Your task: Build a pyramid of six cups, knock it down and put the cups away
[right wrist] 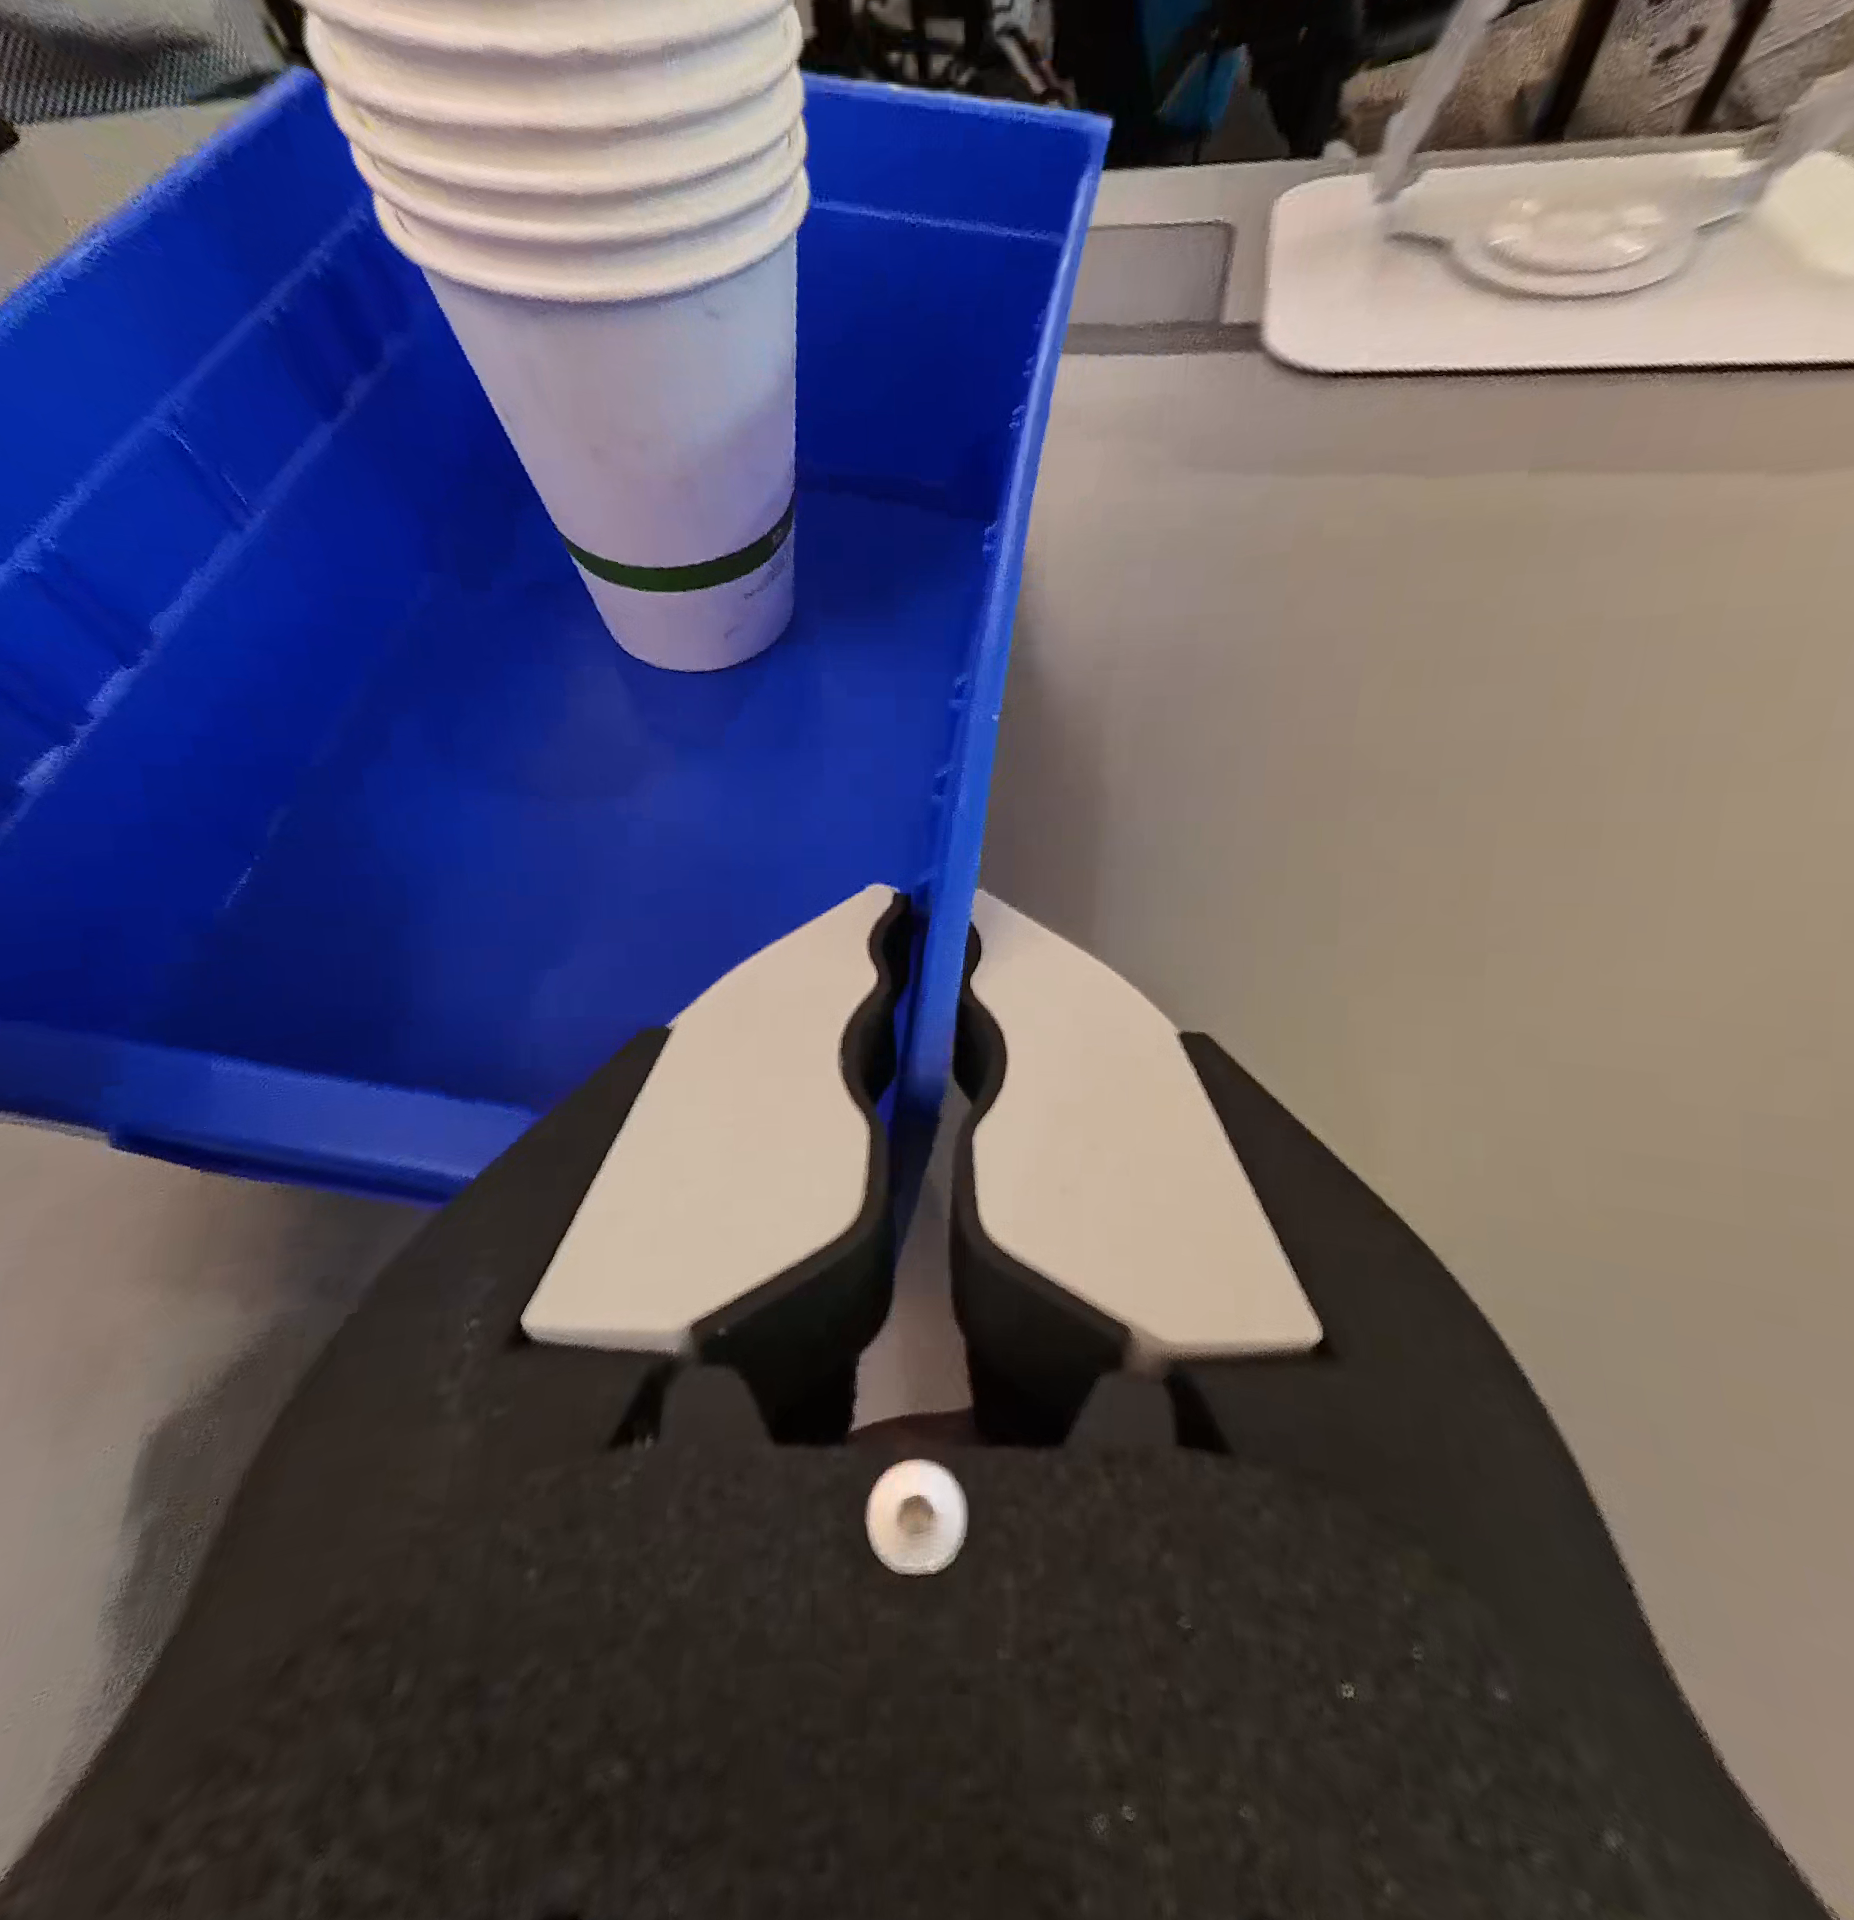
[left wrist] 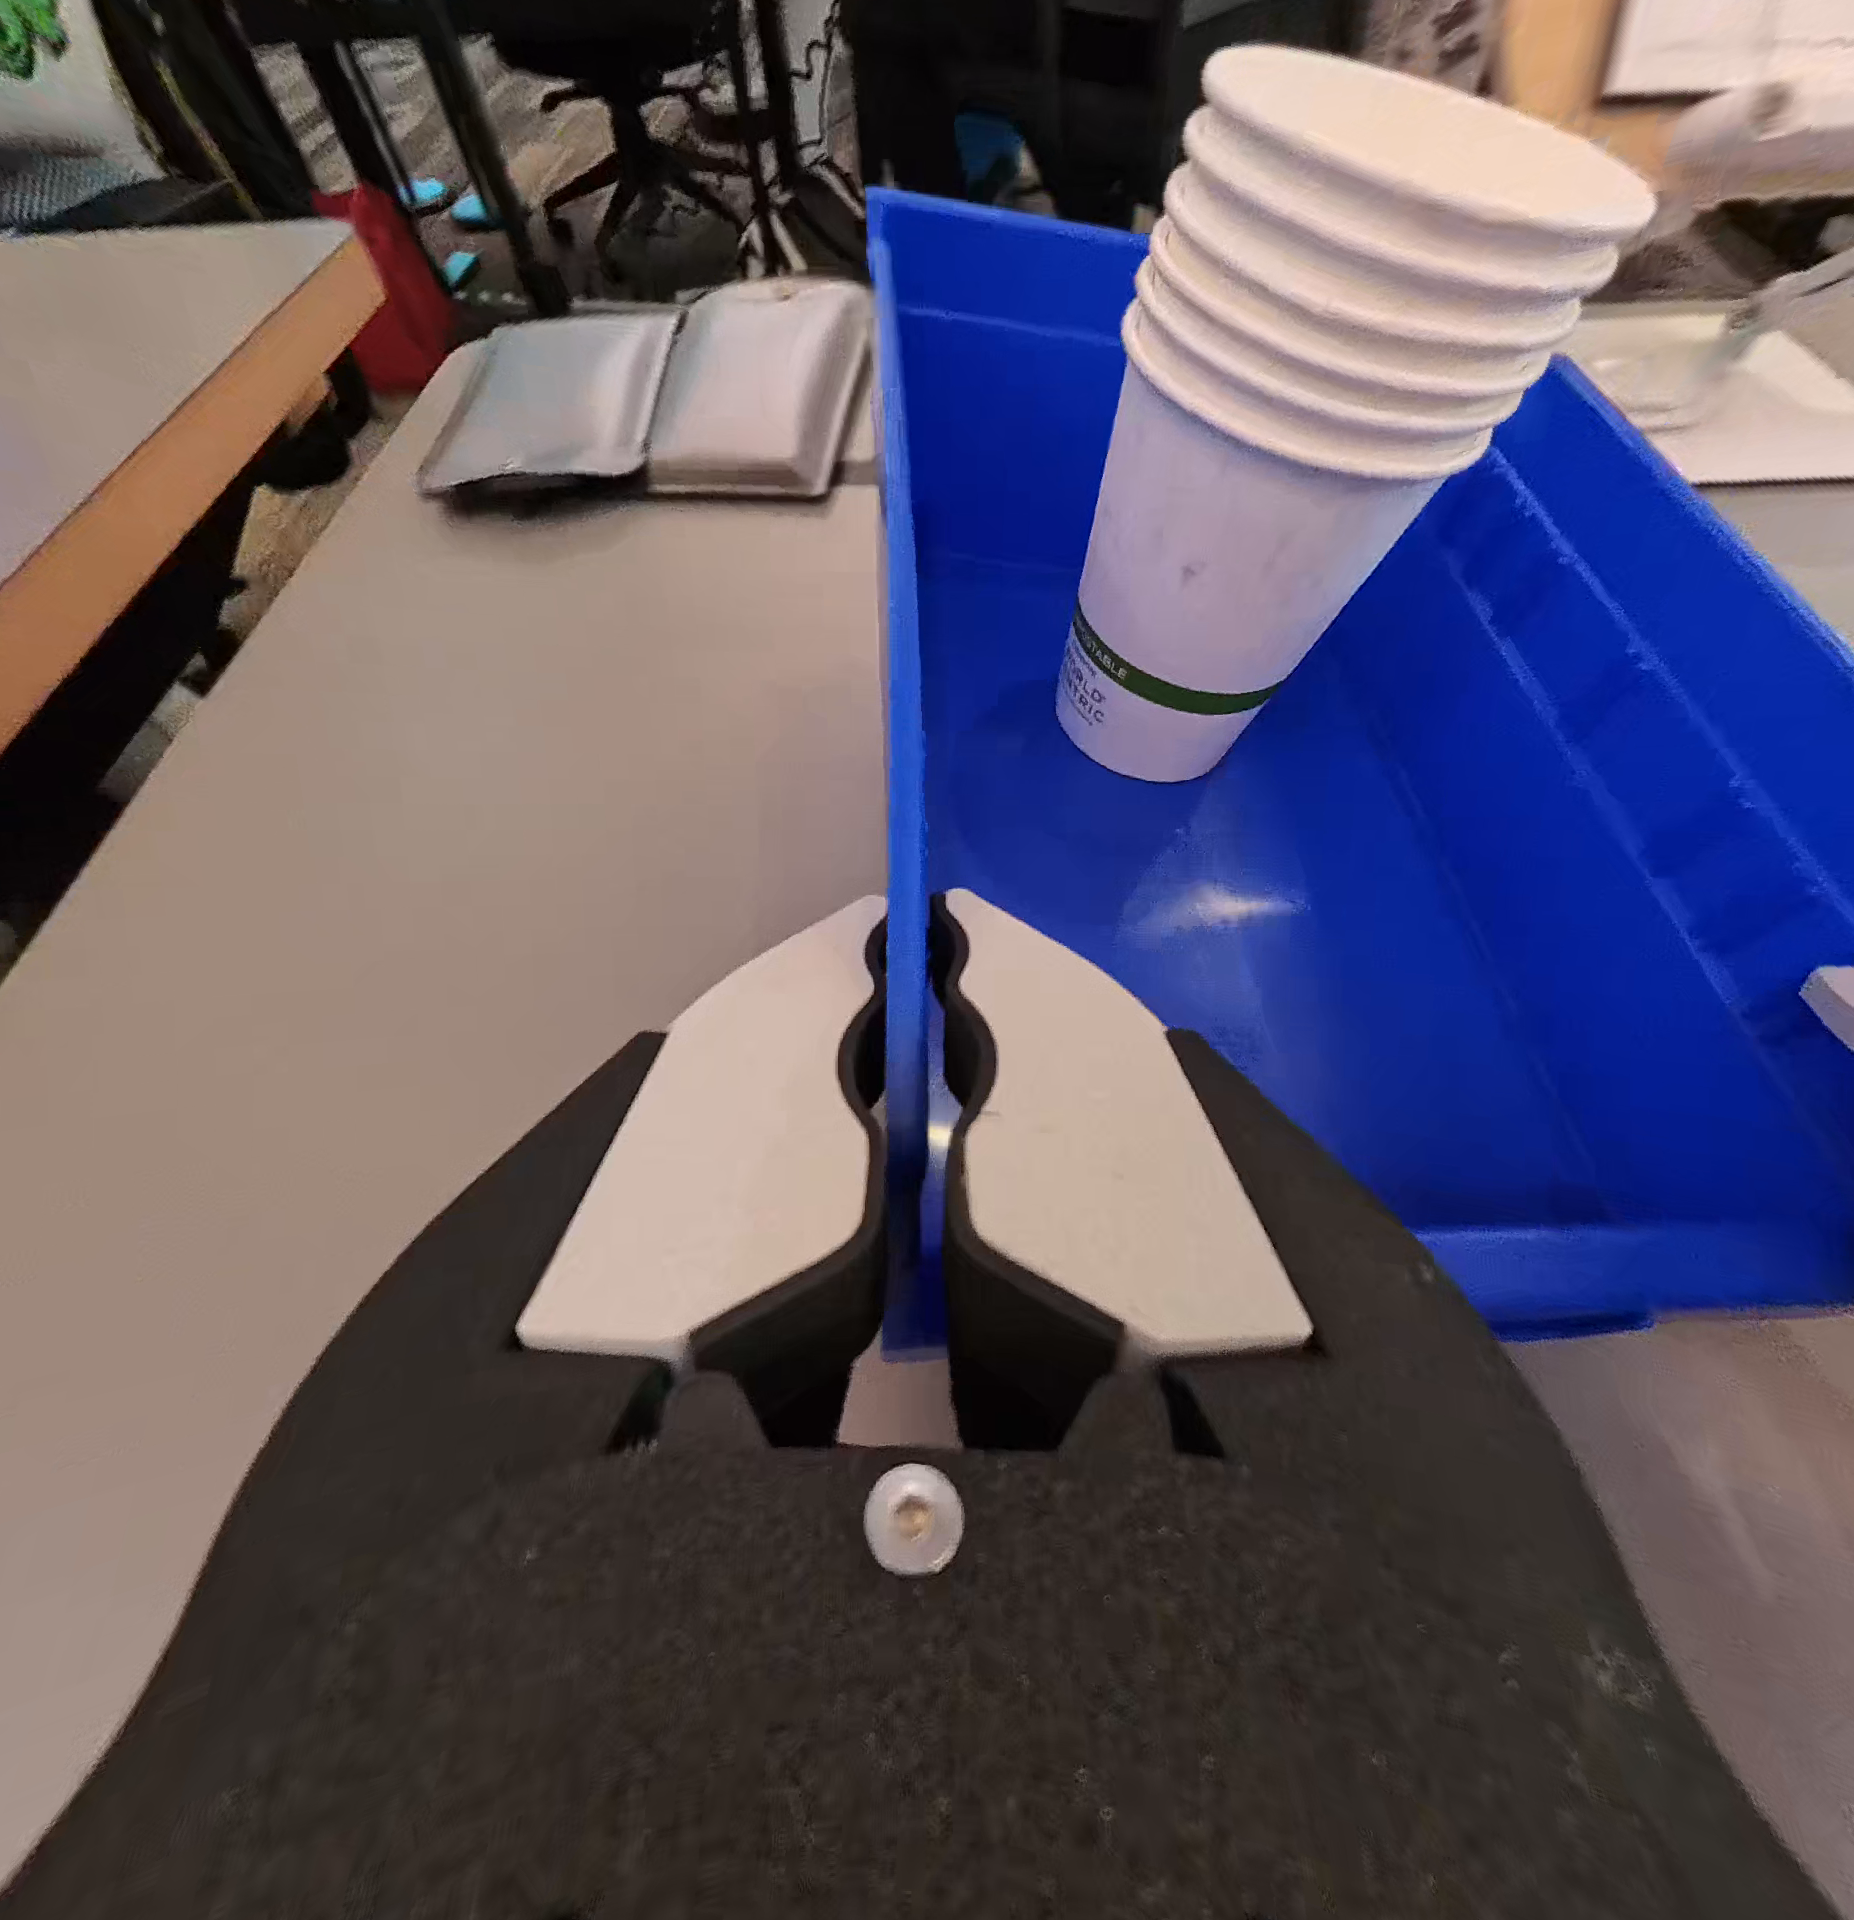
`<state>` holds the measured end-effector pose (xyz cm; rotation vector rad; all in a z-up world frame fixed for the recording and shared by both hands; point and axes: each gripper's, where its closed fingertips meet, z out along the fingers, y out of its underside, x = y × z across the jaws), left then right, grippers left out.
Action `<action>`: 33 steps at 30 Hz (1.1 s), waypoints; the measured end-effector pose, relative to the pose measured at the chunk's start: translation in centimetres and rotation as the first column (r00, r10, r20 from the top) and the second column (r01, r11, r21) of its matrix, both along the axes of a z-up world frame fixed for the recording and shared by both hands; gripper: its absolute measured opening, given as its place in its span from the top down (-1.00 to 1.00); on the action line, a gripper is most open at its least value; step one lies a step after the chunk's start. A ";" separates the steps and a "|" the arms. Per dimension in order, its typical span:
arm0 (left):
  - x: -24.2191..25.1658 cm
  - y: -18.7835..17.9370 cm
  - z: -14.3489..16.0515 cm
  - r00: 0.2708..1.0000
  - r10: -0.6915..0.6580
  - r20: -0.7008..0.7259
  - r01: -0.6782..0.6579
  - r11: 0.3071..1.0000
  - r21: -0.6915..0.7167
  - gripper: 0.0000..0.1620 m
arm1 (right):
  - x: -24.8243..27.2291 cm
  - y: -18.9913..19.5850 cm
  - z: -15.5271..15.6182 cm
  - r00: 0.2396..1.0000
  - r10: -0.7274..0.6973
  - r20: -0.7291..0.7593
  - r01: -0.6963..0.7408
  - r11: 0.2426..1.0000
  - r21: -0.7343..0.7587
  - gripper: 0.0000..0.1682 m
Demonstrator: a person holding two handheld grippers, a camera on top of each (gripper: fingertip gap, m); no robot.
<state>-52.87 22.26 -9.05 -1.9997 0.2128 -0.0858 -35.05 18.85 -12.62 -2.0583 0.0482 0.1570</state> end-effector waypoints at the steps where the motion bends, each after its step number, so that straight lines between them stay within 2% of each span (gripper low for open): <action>1: -1.1 0.2 -0.5 0.999 0.024 0.028 -0.024 1.000 -0.011 0.96 | -0.9 0.2 0.1 1.000 0.009 -0.001 -0.009 1.000 0.004 0.95; 6: -4.5 0.9 -2.9 0.991 0.044 0.129 -0.037 0.998 -0.054 0.95 | -4.0 0.7 0.4 0.999 0.043 0.033 -0.044 0.999 0.029 0.92; 11: -5.6 1.7 -2.9 0.988 0.041 0.147 -0.035 0.998 -0.046 0.94 | -5.4 0.9 0.3 0.992 0.123 -0.013 -0.123 0.992 0.016 0.83; 12: -5.6 1.7 -2.9 0.989 0.042 0.143 -0.035 0.998 -0.050 0.88 | -5.6 0.4 0.3 0.986 0.166 -0.025 -0.166 0.986 0.003 0.79; 15: -6.3 1.1 -2.2 0.993 0.061 0.105 -0.056 0.997 -0.053 0.44 | -5.5 -2.3 1.8 0.945 0.318 -0.069 -0.318 0.948 0.013 0.61; 17: -7.1 0.3 0.6 0.990 0.086 0.116 -0.087 0.996 0.010 0.29 | -3.9 -5.0 3.8 0.907 0.416 -0.068 -0.412 0.909 0.065 0.56; 19: -6.8 -0.8 3.6 0.985 0.062 0.162 -0.069 0.997 0.036 0.19 | -0.6 -7.7 5.7 0.865 0.500 -0.025 -0.493 0.859 0.135 0.52; 21: -4.4 -2.3 6.0 0.981 -0.024 0.193 0.015 0.999 0.052 0.07 | 4.3 -10.0 6.6 0.843 0.538 0.031 -0.535 0.830 0.159 0.50; 23: -0.8 -4.3 6.8 0.971 -0.116 0.211 0.104 0.992 0.069 0.06 | 10.8 -11.4 6.6 0.869 0.488 0.084 -0.495 0.854 0.158 0.45; 26: 4.9 -8.1 4.7 0.951 -0.194 0.241 0.188 0.981 0.050 0.06 | 21.5 -13.3 5.9 0.933 0.319 0.167 -0.347 0.922 0.171 0.34; 29: 8.7 -11.1 1.7 0.952 -0.176 0.250 0.170 0.984 0.047 0.08 | 30.0 -15.8 5.0 0.982 0.134 0.132 -0.162 0.958 0.238 0.31; 33: 11.1 -11.8 -0.8 0.960 -0.160 0.232 0.154 0.987 0.041 0.12 | 38.3 -18.2 2.8 0.990 -0.084 0.109 0.054 0.966 0.254 0.28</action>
